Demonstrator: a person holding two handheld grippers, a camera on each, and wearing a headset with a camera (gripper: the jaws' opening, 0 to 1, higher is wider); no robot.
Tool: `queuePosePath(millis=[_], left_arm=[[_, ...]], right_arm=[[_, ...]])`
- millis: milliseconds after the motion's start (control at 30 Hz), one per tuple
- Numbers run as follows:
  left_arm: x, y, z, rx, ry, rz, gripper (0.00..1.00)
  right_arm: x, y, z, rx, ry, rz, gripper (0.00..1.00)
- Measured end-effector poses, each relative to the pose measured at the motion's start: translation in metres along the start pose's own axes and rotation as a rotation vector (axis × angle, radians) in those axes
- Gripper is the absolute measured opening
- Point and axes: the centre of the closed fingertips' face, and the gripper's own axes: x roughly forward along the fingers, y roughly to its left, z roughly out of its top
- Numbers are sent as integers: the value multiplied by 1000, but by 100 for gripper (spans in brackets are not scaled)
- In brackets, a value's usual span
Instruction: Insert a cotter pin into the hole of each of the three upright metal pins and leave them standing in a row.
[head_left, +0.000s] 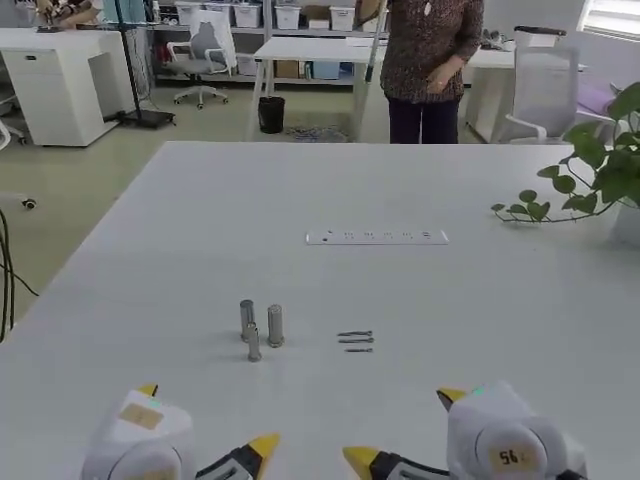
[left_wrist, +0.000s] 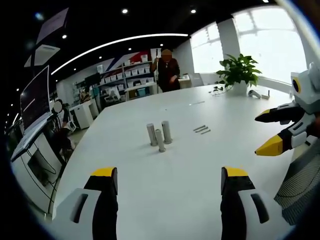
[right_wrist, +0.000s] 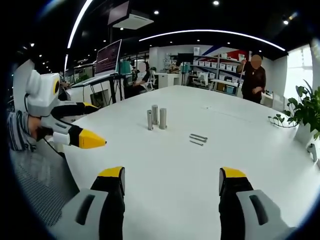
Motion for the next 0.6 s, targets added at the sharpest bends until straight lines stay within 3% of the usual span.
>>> queuePosePath(millis=[233,467,600], left_arm=[[0,-1,-2,-1,9,-3,83],[1,-3,1,-11,-3,-16,82],[1,-4,2,-10,-1,-19,82]], right_arm=[[-1,0,4,1,-19,-4,76],[-3,0,20,-9,-99,-2,82],[-5,-3,24,-12,-119,-15,85]])
